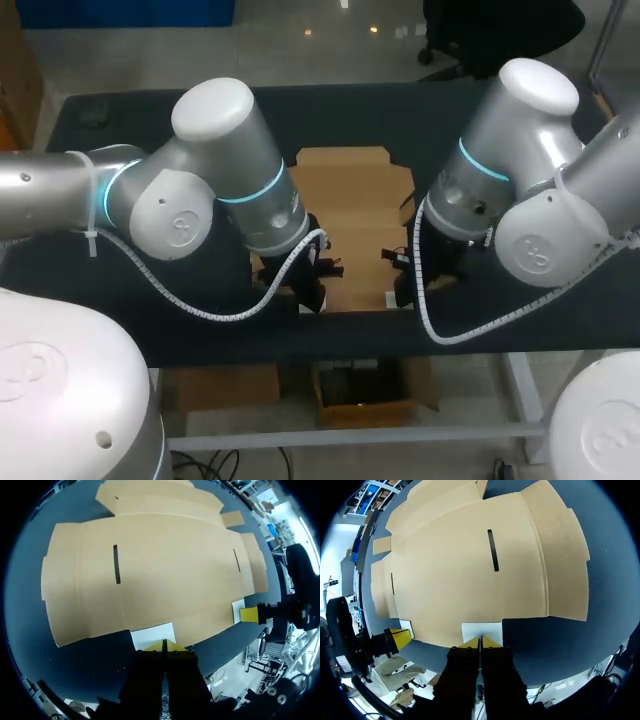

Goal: Assemble the packaging by folding the flat box into shape, placing the metal phone stand inside, and closing the box properly

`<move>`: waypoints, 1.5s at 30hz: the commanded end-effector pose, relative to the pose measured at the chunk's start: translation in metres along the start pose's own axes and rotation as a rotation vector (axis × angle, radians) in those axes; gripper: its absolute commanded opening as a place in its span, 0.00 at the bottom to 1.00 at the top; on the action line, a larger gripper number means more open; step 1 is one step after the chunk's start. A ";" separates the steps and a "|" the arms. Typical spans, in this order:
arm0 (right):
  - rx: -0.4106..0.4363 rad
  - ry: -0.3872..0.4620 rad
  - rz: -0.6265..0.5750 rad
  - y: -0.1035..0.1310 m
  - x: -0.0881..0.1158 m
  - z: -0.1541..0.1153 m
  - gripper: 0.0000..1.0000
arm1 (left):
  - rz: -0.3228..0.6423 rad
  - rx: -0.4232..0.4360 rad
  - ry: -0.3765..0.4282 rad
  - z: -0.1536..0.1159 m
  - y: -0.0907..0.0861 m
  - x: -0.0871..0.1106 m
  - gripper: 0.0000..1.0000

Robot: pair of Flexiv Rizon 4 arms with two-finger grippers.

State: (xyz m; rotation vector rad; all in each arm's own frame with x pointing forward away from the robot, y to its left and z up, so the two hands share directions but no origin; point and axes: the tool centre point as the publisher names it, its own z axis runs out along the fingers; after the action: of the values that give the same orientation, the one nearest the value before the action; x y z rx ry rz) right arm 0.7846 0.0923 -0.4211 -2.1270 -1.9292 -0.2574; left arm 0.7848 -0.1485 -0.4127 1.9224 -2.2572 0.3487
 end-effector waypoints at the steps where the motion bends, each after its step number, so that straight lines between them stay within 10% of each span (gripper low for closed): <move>1: -0.087 0.005 -0.001 -0.008 -0.001 -0.001 0.00 | -0.001 0.010 0.001 -0.003 0.002 -0.003 0.00; 39: -0.165 0.402 -0.041 0.028 -0.056 -0.079 0.00 | -0.040 0.101 0.025 -0.071 -0.008 -0.039 0.00; 45: -0.172 0.458 -0.040 0.035 -0.066 -0.090 0.00 | -0.043 0.103 0.051 -0.083 -0.012 -0.047 0.24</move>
State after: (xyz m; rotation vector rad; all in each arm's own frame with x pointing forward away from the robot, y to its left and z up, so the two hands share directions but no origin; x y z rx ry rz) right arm 0.8157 0.0124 -0.3672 -2.0708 -1.8075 -0.7955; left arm 0.8036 -0.0911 -0.3504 1.9926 -2.2069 0.5025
